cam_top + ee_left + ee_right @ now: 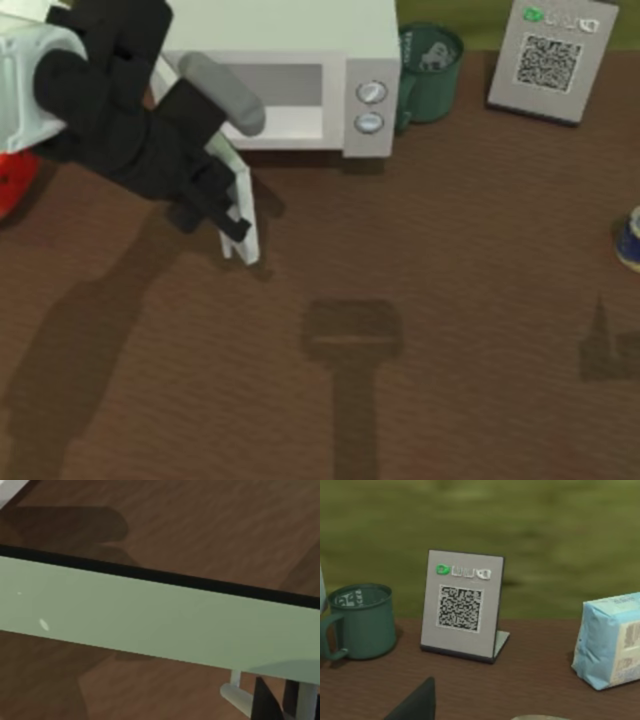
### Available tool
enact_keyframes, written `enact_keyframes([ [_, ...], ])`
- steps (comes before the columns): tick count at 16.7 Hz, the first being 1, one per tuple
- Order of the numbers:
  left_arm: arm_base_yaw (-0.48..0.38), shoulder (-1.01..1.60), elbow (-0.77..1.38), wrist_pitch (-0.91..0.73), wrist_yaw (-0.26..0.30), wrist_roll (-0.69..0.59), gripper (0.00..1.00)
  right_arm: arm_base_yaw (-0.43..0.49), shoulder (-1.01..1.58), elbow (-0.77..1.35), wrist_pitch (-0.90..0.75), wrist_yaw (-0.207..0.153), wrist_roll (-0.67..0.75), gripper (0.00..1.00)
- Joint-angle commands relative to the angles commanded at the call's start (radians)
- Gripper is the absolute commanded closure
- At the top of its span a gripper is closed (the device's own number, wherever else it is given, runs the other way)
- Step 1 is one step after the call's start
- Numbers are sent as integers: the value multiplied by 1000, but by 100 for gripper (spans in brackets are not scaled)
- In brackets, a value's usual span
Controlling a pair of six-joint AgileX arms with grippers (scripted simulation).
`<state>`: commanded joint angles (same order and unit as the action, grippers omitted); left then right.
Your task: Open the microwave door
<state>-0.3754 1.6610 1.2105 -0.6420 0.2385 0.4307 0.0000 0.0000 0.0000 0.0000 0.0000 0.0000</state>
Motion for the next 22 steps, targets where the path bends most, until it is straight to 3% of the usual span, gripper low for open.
enact_keyframes([
  [16,0,0,0,0,0,0,100,0,0,0,0,0,0,0],
  [22,30,-2,-3,-25,38,77,100,0,0,0,0,0,0,0],
])
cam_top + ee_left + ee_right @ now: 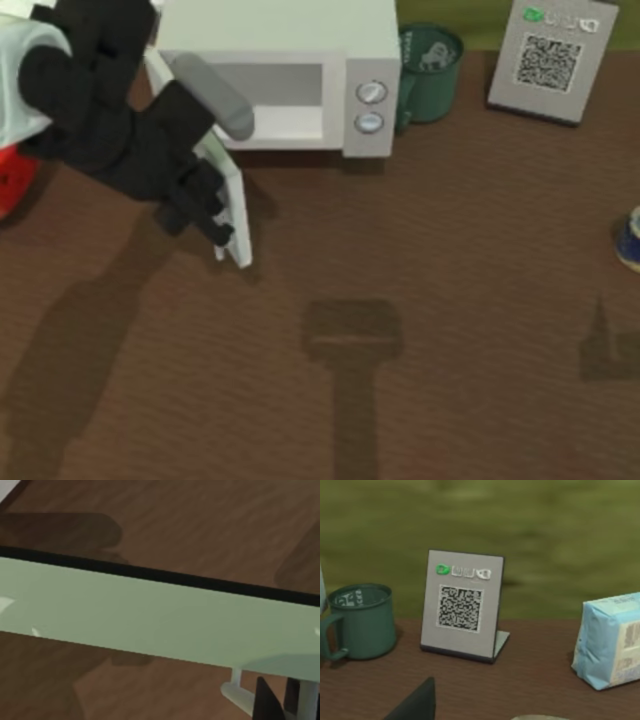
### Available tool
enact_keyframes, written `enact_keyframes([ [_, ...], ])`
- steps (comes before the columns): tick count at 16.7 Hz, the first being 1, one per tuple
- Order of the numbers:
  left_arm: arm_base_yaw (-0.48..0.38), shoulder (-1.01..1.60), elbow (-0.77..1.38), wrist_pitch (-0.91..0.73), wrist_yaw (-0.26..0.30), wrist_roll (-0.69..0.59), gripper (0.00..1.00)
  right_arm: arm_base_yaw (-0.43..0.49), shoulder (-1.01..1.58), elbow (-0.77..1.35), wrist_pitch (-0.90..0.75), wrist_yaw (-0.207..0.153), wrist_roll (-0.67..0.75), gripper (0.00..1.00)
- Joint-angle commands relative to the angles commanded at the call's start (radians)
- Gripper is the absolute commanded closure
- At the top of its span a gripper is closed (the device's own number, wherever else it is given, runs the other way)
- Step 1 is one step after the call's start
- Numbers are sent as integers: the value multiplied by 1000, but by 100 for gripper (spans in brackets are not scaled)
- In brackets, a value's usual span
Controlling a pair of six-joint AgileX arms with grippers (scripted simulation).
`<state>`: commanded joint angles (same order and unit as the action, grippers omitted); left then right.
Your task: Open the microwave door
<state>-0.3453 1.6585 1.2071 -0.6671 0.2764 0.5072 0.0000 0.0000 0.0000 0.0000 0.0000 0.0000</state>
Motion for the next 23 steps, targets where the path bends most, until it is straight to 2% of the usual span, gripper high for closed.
enact_keyframes([
  [6,54,-15,-9,-38,56,125,100,0,0,0,0,0,0,0],
  [23,54,-15,-9,-38,56,126,100,0,0,0,0,0,0,0],
])
